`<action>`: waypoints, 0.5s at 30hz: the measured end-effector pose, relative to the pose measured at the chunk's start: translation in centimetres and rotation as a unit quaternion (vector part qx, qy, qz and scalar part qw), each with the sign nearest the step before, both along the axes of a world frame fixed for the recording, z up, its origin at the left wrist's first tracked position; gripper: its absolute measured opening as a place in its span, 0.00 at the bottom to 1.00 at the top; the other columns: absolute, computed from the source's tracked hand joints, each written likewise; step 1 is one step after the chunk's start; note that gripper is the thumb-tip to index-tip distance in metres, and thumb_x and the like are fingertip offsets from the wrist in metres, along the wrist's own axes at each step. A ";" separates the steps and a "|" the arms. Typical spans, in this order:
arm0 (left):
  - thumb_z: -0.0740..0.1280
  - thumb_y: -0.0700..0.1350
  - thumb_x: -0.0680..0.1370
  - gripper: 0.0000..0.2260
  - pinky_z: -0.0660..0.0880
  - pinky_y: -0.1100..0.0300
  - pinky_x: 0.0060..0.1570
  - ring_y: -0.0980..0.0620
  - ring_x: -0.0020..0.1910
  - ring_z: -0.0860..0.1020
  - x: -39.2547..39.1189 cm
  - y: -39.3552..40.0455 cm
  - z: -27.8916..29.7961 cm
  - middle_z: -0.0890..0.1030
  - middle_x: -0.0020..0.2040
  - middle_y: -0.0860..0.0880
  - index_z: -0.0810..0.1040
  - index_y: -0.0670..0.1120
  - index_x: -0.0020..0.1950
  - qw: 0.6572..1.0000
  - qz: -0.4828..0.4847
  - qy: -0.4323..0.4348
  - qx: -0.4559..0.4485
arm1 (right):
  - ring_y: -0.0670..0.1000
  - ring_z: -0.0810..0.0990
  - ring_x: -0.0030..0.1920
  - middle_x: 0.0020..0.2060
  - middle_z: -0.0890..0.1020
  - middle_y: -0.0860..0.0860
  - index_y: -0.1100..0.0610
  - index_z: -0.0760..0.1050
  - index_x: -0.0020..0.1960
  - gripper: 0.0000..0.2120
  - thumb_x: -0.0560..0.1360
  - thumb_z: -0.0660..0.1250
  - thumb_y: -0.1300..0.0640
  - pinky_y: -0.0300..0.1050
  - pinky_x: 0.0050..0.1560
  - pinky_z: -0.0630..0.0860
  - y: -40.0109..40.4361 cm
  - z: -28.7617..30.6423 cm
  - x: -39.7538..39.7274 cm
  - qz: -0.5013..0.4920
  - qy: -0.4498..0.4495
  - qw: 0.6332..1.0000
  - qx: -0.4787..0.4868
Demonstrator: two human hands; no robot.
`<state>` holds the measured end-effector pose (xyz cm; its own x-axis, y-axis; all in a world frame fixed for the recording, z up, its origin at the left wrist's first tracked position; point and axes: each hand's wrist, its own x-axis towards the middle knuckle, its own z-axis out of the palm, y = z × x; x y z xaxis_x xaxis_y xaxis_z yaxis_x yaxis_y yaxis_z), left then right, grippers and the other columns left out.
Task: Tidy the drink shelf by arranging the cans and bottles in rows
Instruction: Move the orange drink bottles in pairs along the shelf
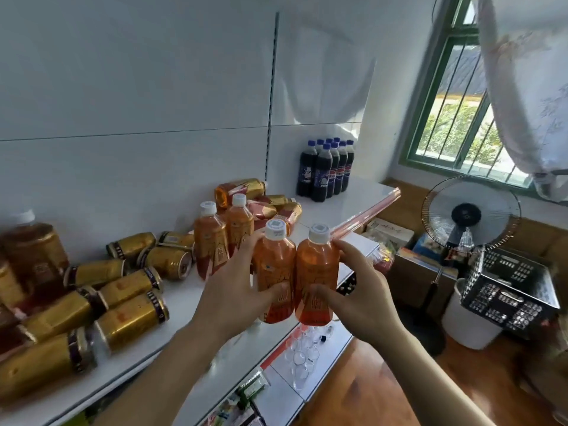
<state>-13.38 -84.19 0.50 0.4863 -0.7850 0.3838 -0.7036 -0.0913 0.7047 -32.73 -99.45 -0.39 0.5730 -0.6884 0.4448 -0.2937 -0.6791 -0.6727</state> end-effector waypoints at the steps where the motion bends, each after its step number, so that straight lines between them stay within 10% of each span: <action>1: 0.78 0.63 0.72 0.40 0.76 0.51 0.64 0.59 0.63 0.77 0.4 -1.1 0.0 0.75 0.60 0.72 0.58 0.69 0.76 1.000 0.007 -0.008 0.005 | 0.42 0.75 0.67 0.66 0.77 0.33 0.25 0.64 0.69 0.36 0.71 0.82 0.42 0.47 0.66 0.73 -1.3 -0.1 0.5 0.009 0.001 1.000 -0.003; 8: 0.78 0.65 0.70 0.39 0.78 0.56 0.55 0.55 0.56 0.83 2.8 -9.2 0.1 0.83 0.58 0.62 0.60 0.64 0.74 0.993 0.091 -0.077 0.021 | 0.35 0.73 0.62 0.63 0.75 0.28 0.24 0.62 0.69 0.37 0.71 0.81 0.40 0.34 0.59 0.67 -11.7 -1.3 4.9 0.075 -0.005 0.997 0.012; 15: 0.72 0.74 0.68 0.44 0.63 0.45 0.74 0.47 0.69 0.68 4.1 -15.3 -0.2 0.78 0.67 0.48 0.64 0.56 0.77 0.941 0.247 -0.216 0.086 | 0.44 0.75 0.69 0.70 0.78 0.40 0.35 0.65 0.74 0.37 0.72 0.82 0.42 0.47 0.68 0.74 -20.8 -1.8 9.4 0.178 0.018 0.984 0.026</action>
<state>-9.26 -99.49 0.26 0.6370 -0.5723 0.5165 -0.7618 -0.5700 0.3080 -23.30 -120.26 -2.21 0.7964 -0.4630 0.3889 -0.0685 -0.7081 -0.7027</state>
